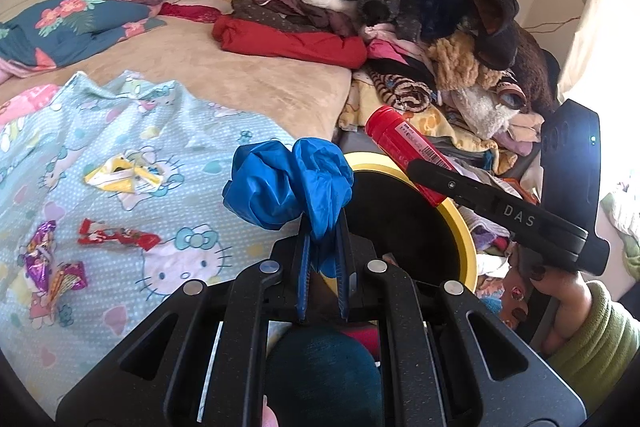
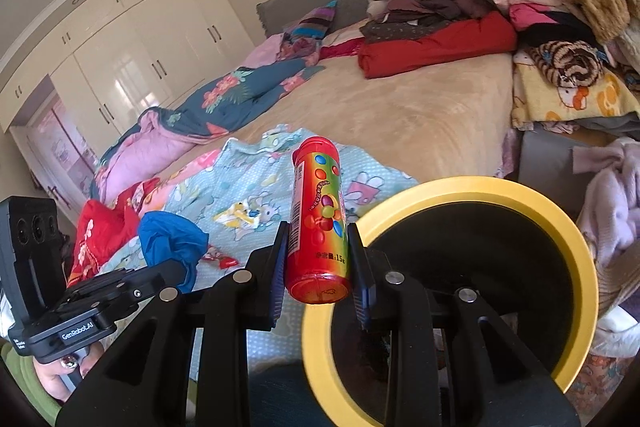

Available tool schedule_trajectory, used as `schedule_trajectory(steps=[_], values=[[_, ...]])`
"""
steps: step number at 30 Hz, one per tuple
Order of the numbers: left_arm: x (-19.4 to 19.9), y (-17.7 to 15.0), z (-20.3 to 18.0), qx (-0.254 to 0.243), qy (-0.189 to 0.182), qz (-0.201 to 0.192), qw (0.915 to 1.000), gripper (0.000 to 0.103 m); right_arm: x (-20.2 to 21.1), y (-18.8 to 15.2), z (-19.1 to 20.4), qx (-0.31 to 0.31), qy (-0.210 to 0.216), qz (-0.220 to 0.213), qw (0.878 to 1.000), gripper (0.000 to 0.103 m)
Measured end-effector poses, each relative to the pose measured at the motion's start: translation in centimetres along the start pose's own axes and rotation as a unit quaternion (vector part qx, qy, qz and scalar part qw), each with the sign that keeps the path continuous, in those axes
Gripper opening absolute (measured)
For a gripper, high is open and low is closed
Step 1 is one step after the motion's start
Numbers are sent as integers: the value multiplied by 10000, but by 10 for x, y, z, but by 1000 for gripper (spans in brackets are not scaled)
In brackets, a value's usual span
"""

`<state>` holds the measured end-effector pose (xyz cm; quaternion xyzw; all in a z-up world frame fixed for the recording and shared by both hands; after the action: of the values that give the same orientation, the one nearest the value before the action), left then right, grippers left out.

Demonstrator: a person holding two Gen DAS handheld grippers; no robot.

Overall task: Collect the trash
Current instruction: 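Carry the blue glove and red candy tube over the yellow-rimmed bin with both tools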

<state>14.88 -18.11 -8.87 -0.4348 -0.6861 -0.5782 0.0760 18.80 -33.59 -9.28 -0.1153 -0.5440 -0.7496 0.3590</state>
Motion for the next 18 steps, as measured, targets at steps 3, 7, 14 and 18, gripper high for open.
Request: schedule_trajectory(steps=[3, 7, 14, 18], values=[[-3, 0, -6, -72, -34, 17, 10000, 6, 5, 1, -10, -79, -93, -49, 9999, 27], [-9, 0, -16, -139, -90, 46, 9999, 6, 9, 1, -24, -184, -218, -72, 9996, 27], [-17, -3, -33, -307, -187, 139, 9993, 6, 17, -1, -46, -364, -380, -122, 9985, 27], [-22, -5, -38, -361, -216, 198, 9989, 6, 19, -2, -56, -450, -451, -134, 9979, 27]])
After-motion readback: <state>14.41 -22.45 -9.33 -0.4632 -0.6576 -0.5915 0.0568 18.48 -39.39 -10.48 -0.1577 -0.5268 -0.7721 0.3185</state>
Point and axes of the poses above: each gripper's, at about its wrist camera, not at the fingertips, and x roughly against the way its jaws point, z to its left, y to its top, the point moved 9 cm from there along -x, roughly the way its jaws point, and after that the axes turned 3 degrees about -y, right-handed, at the moved point
